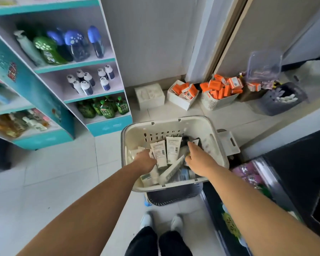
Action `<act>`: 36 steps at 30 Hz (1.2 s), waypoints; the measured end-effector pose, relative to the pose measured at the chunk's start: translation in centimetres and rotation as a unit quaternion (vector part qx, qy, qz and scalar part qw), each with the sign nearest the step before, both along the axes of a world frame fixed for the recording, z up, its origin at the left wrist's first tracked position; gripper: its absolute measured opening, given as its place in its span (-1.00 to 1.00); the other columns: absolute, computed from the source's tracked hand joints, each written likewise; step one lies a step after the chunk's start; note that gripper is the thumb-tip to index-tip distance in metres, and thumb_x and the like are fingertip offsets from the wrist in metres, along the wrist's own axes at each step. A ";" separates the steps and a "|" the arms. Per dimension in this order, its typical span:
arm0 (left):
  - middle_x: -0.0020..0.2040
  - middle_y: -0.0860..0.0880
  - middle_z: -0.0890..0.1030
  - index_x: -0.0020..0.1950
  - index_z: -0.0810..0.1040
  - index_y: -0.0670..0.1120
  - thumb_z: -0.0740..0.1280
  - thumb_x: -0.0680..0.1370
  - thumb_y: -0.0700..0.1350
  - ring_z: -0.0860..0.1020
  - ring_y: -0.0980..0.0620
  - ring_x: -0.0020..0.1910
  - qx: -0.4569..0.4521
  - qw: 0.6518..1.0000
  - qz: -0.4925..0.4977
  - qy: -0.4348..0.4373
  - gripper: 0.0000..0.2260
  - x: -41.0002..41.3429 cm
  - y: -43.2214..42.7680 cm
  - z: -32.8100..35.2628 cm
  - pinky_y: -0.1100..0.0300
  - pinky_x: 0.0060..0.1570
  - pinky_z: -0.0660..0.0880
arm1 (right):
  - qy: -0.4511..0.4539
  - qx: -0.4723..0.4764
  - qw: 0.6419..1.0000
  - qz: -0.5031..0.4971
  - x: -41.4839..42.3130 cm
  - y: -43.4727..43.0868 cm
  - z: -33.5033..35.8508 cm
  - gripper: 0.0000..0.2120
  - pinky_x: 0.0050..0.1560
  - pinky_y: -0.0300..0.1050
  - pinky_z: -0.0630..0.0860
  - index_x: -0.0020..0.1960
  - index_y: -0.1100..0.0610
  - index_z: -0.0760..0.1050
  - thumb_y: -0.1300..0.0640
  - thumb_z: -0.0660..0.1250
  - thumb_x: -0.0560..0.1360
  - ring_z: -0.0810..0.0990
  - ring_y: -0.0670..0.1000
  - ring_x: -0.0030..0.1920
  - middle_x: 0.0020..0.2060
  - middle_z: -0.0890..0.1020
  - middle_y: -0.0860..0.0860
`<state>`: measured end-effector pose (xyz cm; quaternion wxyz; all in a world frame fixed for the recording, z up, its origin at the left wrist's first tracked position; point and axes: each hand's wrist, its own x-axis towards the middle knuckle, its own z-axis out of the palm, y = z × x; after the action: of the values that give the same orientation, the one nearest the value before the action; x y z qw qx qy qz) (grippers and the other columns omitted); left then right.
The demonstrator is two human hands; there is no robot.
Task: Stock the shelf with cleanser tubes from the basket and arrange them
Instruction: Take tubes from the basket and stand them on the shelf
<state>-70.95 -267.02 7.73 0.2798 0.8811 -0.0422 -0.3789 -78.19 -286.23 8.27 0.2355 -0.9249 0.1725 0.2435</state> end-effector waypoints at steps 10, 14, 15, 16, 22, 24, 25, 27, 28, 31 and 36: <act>0.34 -0.17 0.45 0.49 0.24 -0.17 0.32 0.50 -0.23 0.52 -0.15 0.16 0.011 0.994 0.093 0.061 -0.44 0.3 0.0 -6.6 0.05 0.04 0.56 | 0.085 0.112 0.986 -0.093 1.2 1.2 -7.2 -0.66 -0.21 -0.19 0.39 0.35 0.13 0.30 0.14 0.21 0.59 0.51 0.02 -0.13 0.08 0.52 0.10; 0.24 -0.15 0.52 0.41 0.30 -0.15 0.34 0.50 -0.25 0.54 -0.17 0.15 0.011 0.994 0.097 0.049 -0.51 0.6 -1.0 -8.1 0.01 0.07 0.55 | 0.136 0.184 0.951 -0.208 2.6 2.0 -9.1 -0.49 -0.20 -0.17 0.47 0.44 0.11 0.17 0.12 0.27 0.56 0.55 0.04 -0.03 0.17 0.51 0.11; 0.21 -0.15 0.54 0.38 0.31 -0.14 0.34 0.50 -0.25 0.55 -0.17 0.14 0.021 0.995 0.083 0.047 -0.53 0.6 -1.1 -8.4 0.01 0.05 0.55 | 0.134 0.194 0.944 -0.230 2.7 2.4 -9.7 -0.45 -0.08 -0.14 0.49 0.45 0.10 0.14 0.14 0.29 0.55 0.54 0.09 0.08 0.24 0.49 0.12; 0.20 -0.14 0.54 0.37 0.31 -0.13 0.33 0.50 -0.25 0.55 -0.17 0.13 0.037 0.996 0.069 0.037 -0.54 0.7 -1.2 -8.6 0.02 0.03 0.55 | 0.132 0.198 0.939 -0.247 2.8 2.7 -10.2 -0.43 0.02 -0.10 0.50 0.45 0.10 0.12 0.15 0.31 0.54 0.52 0.11 0.12 0.28 0.47 0.14; 0.34 -0.18 0.23 0.41 0.19 -0.13 0.23 0.43 -0.39 0.33 -0.24 0.31 0.117 0.978 0.159 -0.068 -0.43 1.3 -0.7 -9.2 -0.09 0.21 0.41 | 0.142 0.183 0.937 -0.260 3.1 3.0 -11.9 -0.56 0.06 -0.06 0.48 0.33 0.11 0.22 0.13 0.33 0.54 0.50 0.10 0.04 0.19 0.51 0.12; 0.45 -0.18 0.08 0.46 0.09 -0.10 0.23 0.41 -0.41 0.19 -0.23 0.42 0.110 0.976 0.171 -0.074 -0.32 0.9 -1.2 -9.0 -0.08 0.29 0.34 | 0.133 0.179 0.934 -0.278 3.2 2.7 -12.2 -0.59 0.09 -0.01 0.51 0.28 0.13 0.30 0.10 0.36 0.52 0.54 0.11 0.08 0.15 0.54 0.09; 0.50 -0.19 -0.01 0.48 0.04 -0.07 0.22 0.39 -0.43 0.11 -0.22 0.46 0.103 0.975 0.181 -0.073 -0.27 0.7 -1.6 -9.0 -0.08 0.33 0.32 | 0.126 0.179 0.932 -0.289 3.2 2.6 -12.3 -0.59 0.11 0.03 0.53 0.26 0.13 0.32 0.09 0.39 0.49 0.56 0.12 0.10 0.11 0.55 0.06; 0.54 -0.13 -0.13 0.50 0.01 0.02 0.21 0.38 -0.47 0.11 -0.20 0.47 0.079 0.966 0.243 -0.038 -0.21 0.3 -2.6 -8.7 -0.05 0.33 0.36 | 0.117 0.190 0.926 -0.306 3.1 2.6 -12.5 -0.59 0.11 0.10 0.57 0.18 0.11 0.33 0.13 0.45 0.45 0.58 0.13 0.08 0.04 0.54 0.03; 0.54 -0.09 -0.12 0.50 0.02 0.04 0.20 0.39 -0.48 0.17 -0.19 0.42 0.065 0.956 0.287 -0.018 -0.20 0.3 -2.8 -8.6 -0.01 0.28 0.40 | 0.115 0.201 0.920 -0.317 3.0 2.6 -12.5 -0.60 0.09 0.13 0.59 0.15 0.09 0.32 0.17 0.47 0.44 0.58 0.13 0.07 0.03 0.54 0.03; 0.48 -0.04 0.04 0.47 0.04 0.07 0.25 0.43 -0.44 0.36 -0.16 0.20 0.045 0.941 0.336 -0.021 -0.25 0.5 -2.5 -9.5 0.00 0.12 0.47 | 0.118 0.255 0.883 -0.377 2.9 2.7 -12.3 -0.62 -0.10 0.15 0.64 0.11 0.09 0.27 0.33 0.39 0.46 0.58 0.18 0.07 0.04 0.51 0.07; 0.27 -0.02 0.22 0.39 0.08 0.09 0.31 0.41 -0.42 0.46 -0.09 -0.09 0.031 0.949 0.312 -0.035 -0.28 0.4 -2.0 -10.0 0.10 -0.20 0.47 | 0.035 0.291 0.887 -0.356 3.2 3.0 -11.3 -0.45 -0.24 -0.12 0.58 0.25 -0.02 0.17 0.48 0.26 0.47 0.53 -0.03 -0.07 0.15 0.47 0.07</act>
<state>-70.52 -269.03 -2.28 0.3554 0.8710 0.2369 -0.2429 -75.01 -283.23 -2.98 0.5589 -0.6819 0.4199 0.2152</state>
